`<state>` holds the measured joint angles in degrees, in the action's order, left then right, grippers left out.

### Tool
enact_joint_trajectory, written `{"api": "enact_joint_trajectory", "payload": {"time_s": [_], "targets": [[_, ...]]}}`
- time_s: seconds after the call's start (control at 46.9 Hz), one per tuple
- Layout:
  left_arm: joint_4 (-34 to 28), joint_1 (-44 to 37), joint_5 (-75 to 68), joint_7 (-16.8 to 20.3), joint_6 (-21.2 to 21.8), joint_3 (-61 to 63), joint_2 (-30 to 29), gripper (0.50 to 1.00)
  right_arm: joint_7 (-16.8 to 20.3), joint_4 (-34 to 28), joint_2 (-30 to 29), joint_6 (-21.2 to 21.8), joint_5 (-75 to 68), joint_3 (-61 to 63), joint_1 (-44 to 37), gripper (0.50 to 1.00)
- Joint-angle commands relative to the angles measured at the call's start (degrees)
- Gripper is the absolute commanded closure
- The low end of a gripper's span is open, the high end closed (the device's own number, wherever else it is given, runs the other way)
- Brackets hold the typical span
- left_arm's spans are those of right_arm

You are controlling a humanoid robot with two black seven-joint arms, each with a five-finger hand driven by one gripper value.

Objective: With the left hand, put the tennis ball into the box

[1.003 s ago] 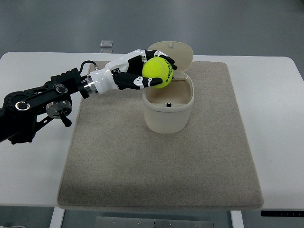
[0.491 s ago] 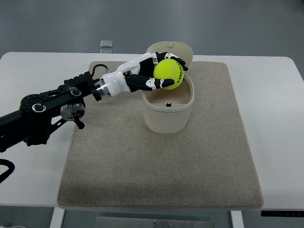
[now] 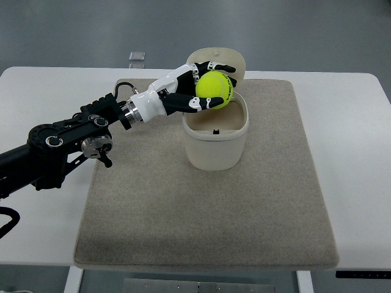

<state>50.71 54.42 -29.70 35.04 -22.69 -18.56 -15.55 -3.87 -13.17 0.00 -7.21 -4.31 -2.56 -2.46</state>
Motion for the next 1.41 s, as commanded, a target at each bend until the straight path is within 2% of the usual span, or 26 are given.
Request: {"api": "enact_joint_trajectory", "payload": {"time_s": [0.0,0.128,0.256,0.341,0.363,0.405,0.469,0.512,0.533,0.747,1.024,1.195,1.387], "targets": [[0.52,-0.01,-0.01,-0.04,-0.07,0.1,-0.01,0.714,0.0,-0.01,0.0,0.01,0.0,0.01,0.0,0.599],[2.37,-0.01,-0.01,-0.04,0.1,0.1,-0.45,0.697,0.0,-0.01,0.0,0.01,0.0,0.01,0.0,0.599],[2.99,-0.01,-0.09,-0.04,0.02,0.1,-0.45,0.697,0.0,-0.01,0.0,0.01,0.0,0.01,0.0,0.599],[5.26,-0.1,-0.09,-0.04,-0.16,0.28,-0.89,0.714,0.0,-0.01,0.0,0.01,0.0,0.01,0.0,0.599],[6.14,-0.1,-0.18,-0.04,-0.25,0.36,-1.15,0.726,0.0,-0.01,0.0,0.01,0.0,0.01,0.0,0.597],[8.25,-0.01,-0.27,-0.04,-0.25,0.63,-1.85,0.816,0.0,-0.01,0.0,0.01,0.0,0.01,0.0,0.597],[10.98,-0.01,-0.44,-0.04,-0.25,0.63,-3.26,0.898,0.0,-0.01,0.0,0.01,0.0,0.01,0.0,0.597],[12.12,-0.01,-0.62,-0.04,-0.16,0.72,-3.61,0.99,0.0,-0.01,0.0,0.01,0.0,0.01,0.0,0.599],[12.48,-0.01,-0.71,-0.04,-0.16,0.63,-3.7,1.0,0.0,0.08,0.0,0.01,0.0,0.01,0.0,0.599],[13.71,-0.19,-0.01,-0.04,-0.07,-1.21,-4.84,1.0,0.0,-0.01,0.0,0.01,0.0,0.01,0.0,0.597],[15.29,-6.6,1.93,-0.04,-0.51,-17.73,-5.81,0.999,0.0,-0.01,0.0,0.01,0.0,0.01,0.0,0.599],[13.27,-7.13,11.41,-0.04,-0.42,-20.73,-5.99,0.977,0.0,-0.01,0.0,0.01,0.0,0.01,0.0,0.599],[10.37,-6.96,16.51,-0.04,-0.16,-21.61,-5.46,0.975,0.0,-0.01,0.0,0.01,0.0,0.01,0.0,0.597]]}}
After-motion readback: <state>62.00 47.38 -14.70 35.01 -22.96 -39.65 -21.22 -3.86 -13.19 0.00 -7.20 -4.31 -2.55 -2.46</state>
